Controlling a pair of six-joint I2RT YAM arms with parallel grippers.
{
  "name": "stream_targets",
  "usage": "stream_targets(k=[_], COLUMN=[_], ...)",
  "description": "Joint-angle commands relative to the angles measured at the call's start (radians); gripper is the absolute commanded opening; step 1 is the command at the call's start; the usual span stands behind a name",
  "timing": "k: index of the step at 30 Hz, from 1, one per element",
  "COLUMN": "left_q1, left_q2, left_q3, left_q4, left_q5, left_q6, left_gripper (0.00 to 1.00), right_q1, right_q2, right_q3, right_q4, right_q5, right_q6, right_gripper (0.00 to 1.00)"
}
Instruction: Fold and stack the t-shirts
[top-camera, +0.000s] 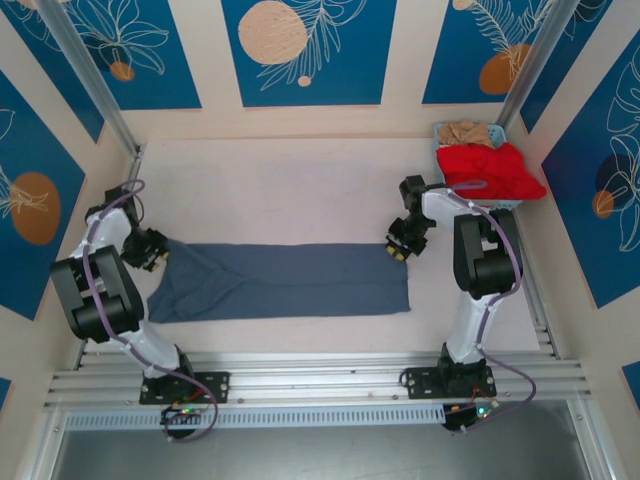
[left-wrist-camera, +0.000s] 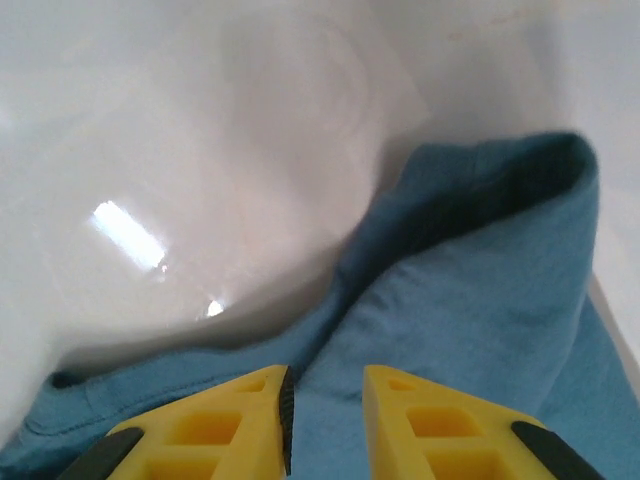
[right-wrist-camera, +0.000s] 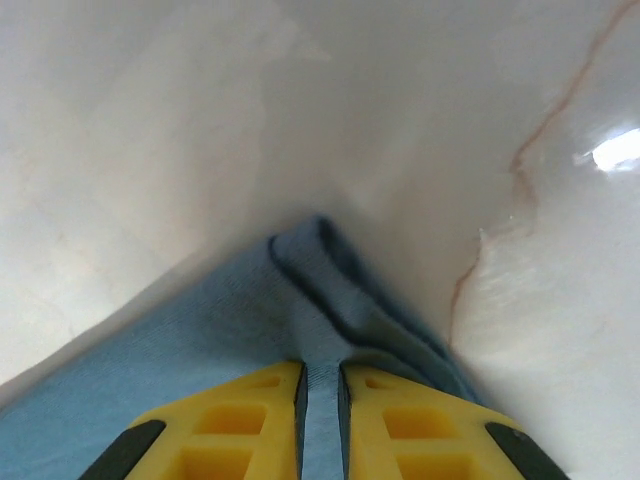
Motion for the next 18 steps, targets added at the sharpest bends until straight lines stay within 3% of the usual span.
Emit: stream_targets(k=[1, 18], left_q1=[0.002, 0.002], left_q2=[-0.035, -0.034], left_q3=[-0.062, -0.152], left_q4=[0.017, 0.136], left_q5=[0.085, 0.055], left_q6=[0.038, 0.084], left_gripper=[0.26, 0.31], right_q1=[0.002, 0.030], right_q2=[0.000, -0.050], right_q3=[0.026, 0.024], right_q4=[-0.037, -0.039], right_q5=[-0.024, -0.039], right_q6=[0.007, -0.035], right_gripper=[0.18, 0.19])
